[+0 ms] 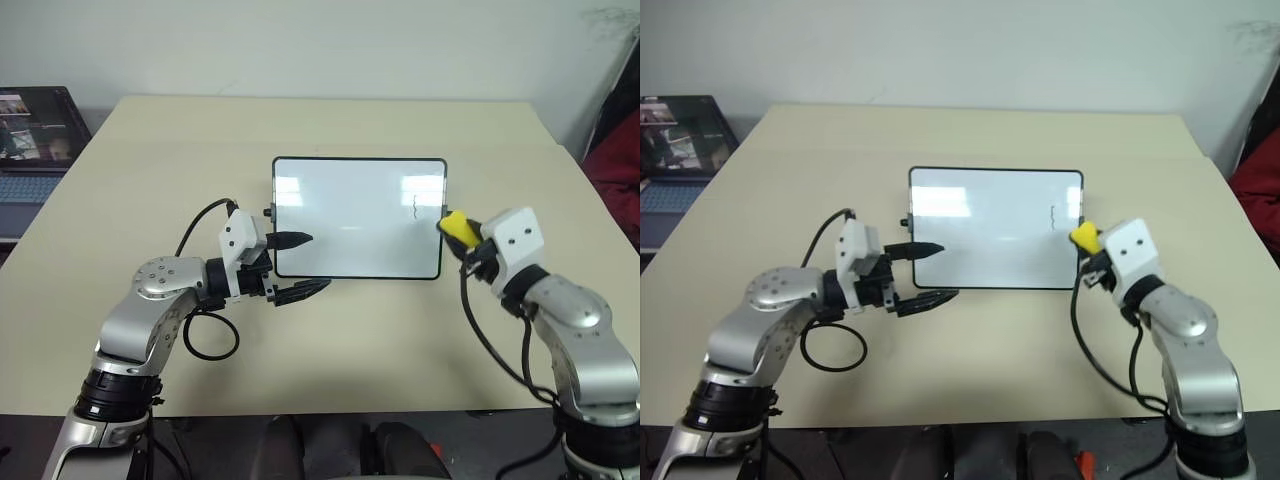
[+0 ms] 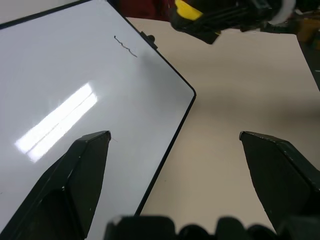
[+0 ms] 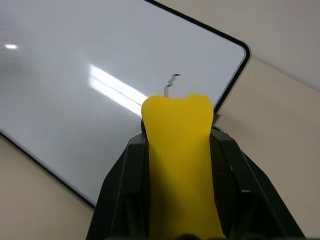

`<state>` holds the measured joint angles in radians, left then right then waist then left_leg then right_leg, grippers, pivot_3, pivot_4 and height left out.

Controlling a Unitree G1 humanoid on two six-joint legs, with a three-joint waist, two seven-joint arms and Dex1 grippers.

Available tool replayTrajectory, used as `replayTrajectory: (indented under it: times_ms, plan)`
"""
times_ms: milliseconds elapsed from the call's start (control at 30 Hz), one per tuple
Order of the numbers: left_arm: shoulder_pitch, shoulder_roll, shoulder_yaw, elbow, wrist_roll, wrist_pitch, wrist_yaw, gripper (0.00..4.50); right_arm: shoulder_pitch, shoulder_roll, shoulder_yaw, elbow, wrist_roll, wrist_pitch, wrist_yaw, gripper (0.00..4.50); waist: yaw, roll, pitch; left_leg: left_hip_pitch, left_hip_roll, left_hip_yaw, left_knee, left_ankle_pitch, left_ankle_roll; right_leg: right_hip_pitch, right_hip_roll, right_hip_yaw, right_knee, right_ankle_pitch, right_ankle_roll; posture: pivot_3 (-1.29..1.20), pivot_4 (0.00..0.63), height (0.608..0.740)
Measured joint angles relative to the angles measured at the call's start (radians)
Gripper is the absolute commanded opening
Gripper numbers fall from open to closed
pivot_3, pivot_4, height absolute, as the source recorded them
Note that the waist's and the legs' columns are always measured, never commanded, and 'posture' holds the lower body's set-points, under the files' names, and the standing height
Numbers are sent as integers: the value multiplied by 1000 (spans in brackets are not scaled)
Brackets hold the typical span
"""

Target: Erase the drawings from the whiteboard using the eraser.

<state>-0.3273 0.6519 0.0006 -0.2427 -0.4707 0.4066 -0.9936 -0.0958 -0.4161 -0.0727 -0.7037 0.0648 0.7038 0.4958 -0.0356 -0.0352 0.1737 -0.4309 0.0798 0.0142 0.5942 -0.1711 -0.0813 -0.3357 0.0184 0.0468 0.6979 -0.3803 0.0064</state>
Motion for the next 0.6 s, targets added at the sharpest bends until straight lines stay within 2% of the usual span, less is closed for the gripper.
replayTrajectory:
  times_ms: [100, 267, 600]
  plan:
    - [35, 0, 9, 1, 1, 3, 25, 4500, 76, 8, 85, -19, 3, -19, -6, 1263, -2, 0, 0, 0, 0, 0, 0, 0, 0, 0, 0, 0, 1, 0, 1, 0, 150, 740]
    - [37, -3, 9, 1, 2, 2, 47, 4500, 89, -22, 185, -21, -21, -87, -9, 1263, 4, 0, 0, 0, -2, -1, 2, 0, 0, 1, 0, -1, 0, -2, 4, 0, 150, 740]
    - [10, -10, 7, 1, 3, 2, 66, 4500, -23, -37, 157, -5, 9, -106, 3, 1263, 6, 0, 0, -1, -2, -1, 2, 0, 0, 1, 0, -1, 0, -1, 3, 0, 150, 740]
